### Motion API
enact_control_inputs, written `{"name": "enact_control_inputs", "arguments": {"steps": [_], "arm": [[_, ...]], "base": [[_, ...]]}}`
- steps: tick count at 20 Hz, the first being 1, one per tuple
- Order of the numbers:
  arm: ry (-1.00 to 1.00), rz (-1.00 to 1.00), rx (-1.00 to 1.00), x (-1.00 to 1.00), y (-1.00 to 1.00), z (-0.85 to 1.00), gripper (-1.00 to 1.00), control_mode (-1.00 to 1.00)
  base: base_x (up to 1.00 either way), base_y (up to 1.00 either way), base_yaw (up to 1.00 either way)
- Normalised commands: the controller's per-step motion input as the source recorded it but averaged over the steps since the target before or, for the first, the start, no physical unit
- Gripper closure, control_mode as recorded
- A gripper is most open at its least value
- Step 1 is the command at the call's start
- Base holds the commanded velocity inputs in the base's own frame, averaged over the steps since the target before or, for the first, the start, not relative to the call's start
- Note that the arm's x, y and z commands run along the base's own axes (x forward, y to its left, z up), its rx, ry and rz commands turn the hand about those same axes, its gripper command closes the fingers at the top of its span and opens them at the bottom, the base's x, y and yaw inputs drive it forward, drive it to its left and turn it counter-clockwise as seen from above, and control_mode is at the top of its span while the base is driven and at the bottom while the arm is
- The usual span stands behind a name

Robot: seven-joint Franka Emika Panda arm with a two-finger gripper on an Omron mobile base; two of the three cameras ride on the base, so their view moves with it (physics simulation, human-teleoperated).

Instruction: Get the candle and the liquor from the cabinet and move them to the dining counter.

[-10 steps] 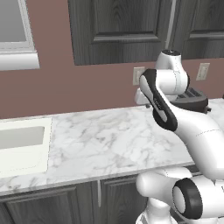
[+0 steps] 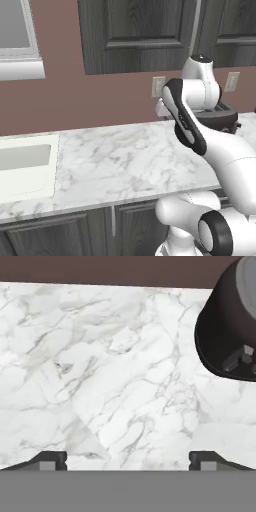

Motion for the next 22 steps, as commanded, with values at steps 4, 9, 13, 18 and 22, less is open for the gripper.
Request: {"name": "enact_control_inputs", "arguments": {"steps": [4,9,13,18,22], "arm": [[-0.24,0.0,0.0,-0.21,0.0,0.23,-1.0,-1.0],[-0.25,0.0,0.0,-0.21,0.0,0.26,-1.0,-1.0],[-0.23,0.0,0.0,-0.13,0.0,0.28,-1.0,-1.0],[-0.22,0.0,0.0,-0.1,-0.02,0.3,-1.0,-1.0],[-0.21,0.0,0.0,-0.18,-0.04,0.33,-1.0,-1.0]], "base": [[0.0,0.0,0.0],[0.0,0.0,0.0],[0.0,0.0,0.0],[0.0,0.0,0.0],[0.0,0.0,0.0]]}}
